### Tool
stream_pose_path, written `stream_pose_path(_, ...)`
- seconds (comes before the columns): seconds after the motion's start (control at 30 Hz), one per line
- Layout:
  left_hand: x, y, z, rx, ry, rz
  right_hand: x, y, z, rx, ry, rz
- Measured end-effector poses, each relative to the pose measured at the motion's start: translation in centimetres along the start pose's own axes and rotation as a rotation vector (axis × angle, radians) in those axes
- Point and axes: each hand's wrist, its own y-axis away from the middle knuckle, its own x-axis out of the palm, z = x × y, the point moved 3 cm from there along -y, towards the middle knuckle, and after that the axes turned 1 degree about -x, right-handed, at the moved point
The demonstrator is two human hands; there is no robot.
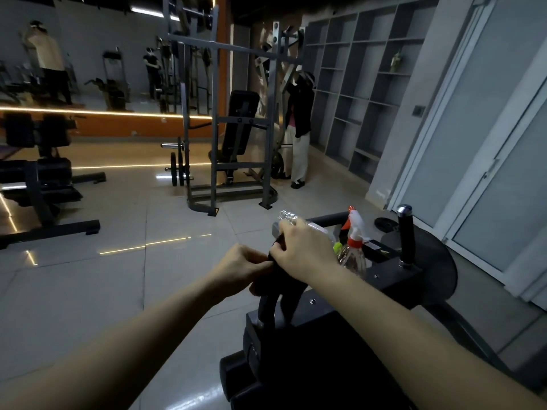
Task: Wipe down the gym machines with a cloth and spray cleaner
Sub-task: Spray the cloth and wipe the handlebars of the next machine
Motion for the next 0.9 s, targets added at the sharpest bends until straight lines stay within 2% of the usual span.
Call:
stream_pose_path(0.1, 0.1, -0.2, 0.1, -0.003, -0.008, 0.003, -0.2, -2.5, 0.6, -0.082, 0.272, 0.185)
stream_pose_path(0.2, 0.0, -0.3, 0.5, -0.014, 0.020, -0.004, 0.3, -5.6, 1.1, 0.003, 0.289, 0.412)
stream_pose_path(0.27, 0.1, 0.0, 0.7, -0.022, 0.053, -0.002, 0.9, -6.9, 0.5, 0.140, 0.102, 0.577)
stream_pose_path(0.33, 0.3, 0.4, 0.8, -0.025, 0.098, 0.002, 0.7, -7.0, -0.8, 0.332, -0.271, 0.651)
stream_pose_path(0.4, 0.4, 0.5, 0.7, -0.033, 0.123, -0.003, 1.1, -6.3, -2.4, 0.482, -0.555, 0.557)
stream_pose_path(0.47, 0.5, 0.3, 0.6, -0.034, 0.118, -0.007, 1.4, -5.0, -2.8, 0.547, -0.673, 0.366)
stream_pose_path(0.53, 0.5, 0.2, 0.7, -0.040, 0.107, -0.020, 1.6, -3.0, -2.1, 0.430, -0.541, 0.173)
stream_pose_path(0.6, 0.4, 0.0, 0.7, -0.026, 0.124, -0.010, 0.9, -1.4, -0.6, 0.163, -0.173, 0.001)
stream_pose_path(0.63, 0.4, 0.0, 0.8, -0.016, 0.128, -0.001, 0.5, -1.2, 0.0, 0.047, 0.000, -0.020)
stream_pose_path(0.7, 0.5, 0.1, 0.8, -0.001, 0.116, 0.006, 0.2, -2.4, 0.6, -0.061, 0.211, 0.106)
stream_pose_path(0.77, 0.5, 0.0, 0.8, 0.005, 0.116, 0.007, 0.2, -4.2, 1.1, -0.061, 0.284, 0.268)
stream_pose_path(0.83, 0.4, 0.1, 0.5, 0.014, 0.119, 0.007, 0.2, -5.9, 1.2, -0.010, 0.267, 0.406)
stream_pose_path(0.9, 0.4, 0.2, 0.4, 0.006, 0.111, 0.009, 0.6, -6.7, 0.2, 0.112, 0.059, 0.594)
